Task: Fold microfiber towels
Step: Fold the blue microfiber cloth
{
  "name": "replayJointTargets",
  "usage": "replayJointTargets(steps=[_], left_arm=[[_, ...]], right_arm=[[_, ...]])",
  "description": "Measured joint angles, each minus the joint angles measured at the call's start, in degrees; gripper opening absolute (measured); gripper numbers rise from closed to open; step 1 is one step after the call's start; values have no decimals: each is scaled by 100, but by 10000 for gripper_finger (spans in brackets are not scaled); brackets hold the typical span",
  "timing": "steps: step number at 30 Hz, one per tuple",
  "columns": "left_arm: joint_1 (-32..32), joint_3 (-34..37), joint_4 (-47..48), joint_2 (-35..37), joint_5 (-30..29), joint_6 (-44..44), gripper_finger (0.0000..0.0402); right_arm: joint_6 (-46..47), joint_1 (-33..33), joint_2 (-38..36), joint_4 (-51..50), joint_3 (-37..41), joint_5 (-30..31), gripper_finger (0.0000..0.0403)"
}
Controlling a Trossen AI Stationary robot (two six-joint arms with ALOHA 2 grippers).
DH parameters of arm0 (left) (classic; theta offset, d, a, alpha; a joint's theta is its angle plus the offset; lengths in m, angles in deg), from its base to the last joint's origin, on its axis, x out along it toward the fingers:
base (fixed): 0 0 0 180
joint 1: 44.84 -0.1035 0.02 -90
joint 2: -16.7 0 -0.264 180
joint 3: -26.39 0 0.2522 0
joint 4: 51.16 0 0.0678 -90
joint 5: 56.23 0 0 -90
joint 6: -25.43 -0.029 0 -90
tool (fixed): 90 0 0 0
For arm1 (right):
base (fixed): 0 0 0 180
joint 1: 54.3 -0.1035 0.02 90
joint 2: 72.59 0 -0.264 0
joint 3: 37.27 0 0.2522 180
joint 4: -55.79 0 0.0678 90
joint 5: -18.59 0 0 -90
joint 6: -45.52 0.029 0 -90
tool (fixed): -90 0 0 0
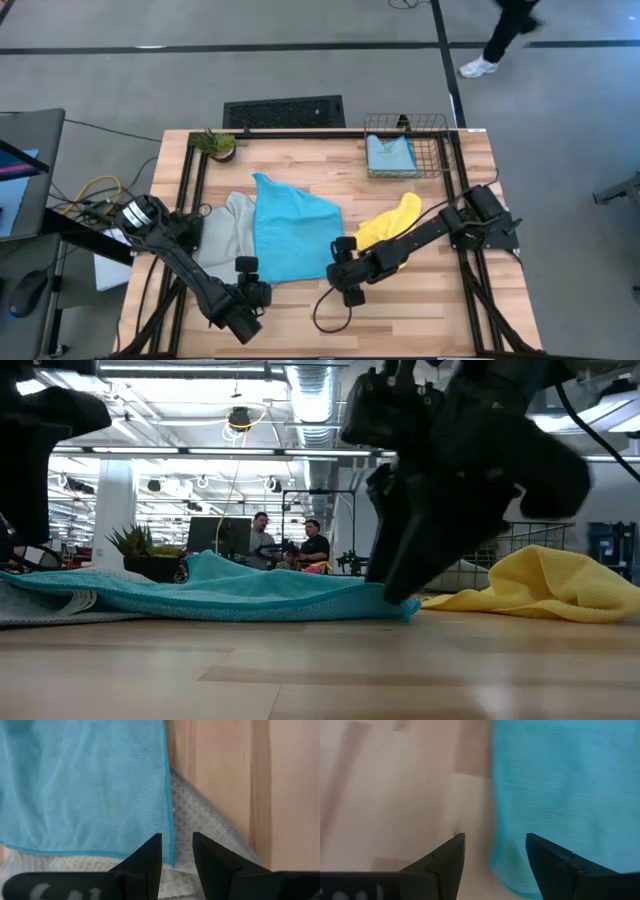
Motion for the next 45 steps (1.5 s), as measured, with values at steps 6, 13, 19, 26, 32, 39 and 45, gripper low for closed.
replayJointTargets(steps=[6,13,19,26,32,39,45], left_arm=[[2,1,-62,-9,136,8,103],[2,1,-60,-9,137,51,103],[2,1,-64,-9,126,50,103],[-36,1,-61,-8,-50,50,103],[-109,1,-62,-25,-37,42,103],[-107,1,-43,-25,-54,58,103],[-107,3,-70,-25,32,-17,102]], right_arm=[[3,51,-32,-96,-7,305,234],[329,49,97,-509,-4,299,234],[607,49,168,-627,-28,339,234],[699,42,179,-582,-20,409,163],[698,40,184,-547,-13,266,32],[783,83,186,-503,-9,179,18],[717,165,138,-543,0,122,11]])
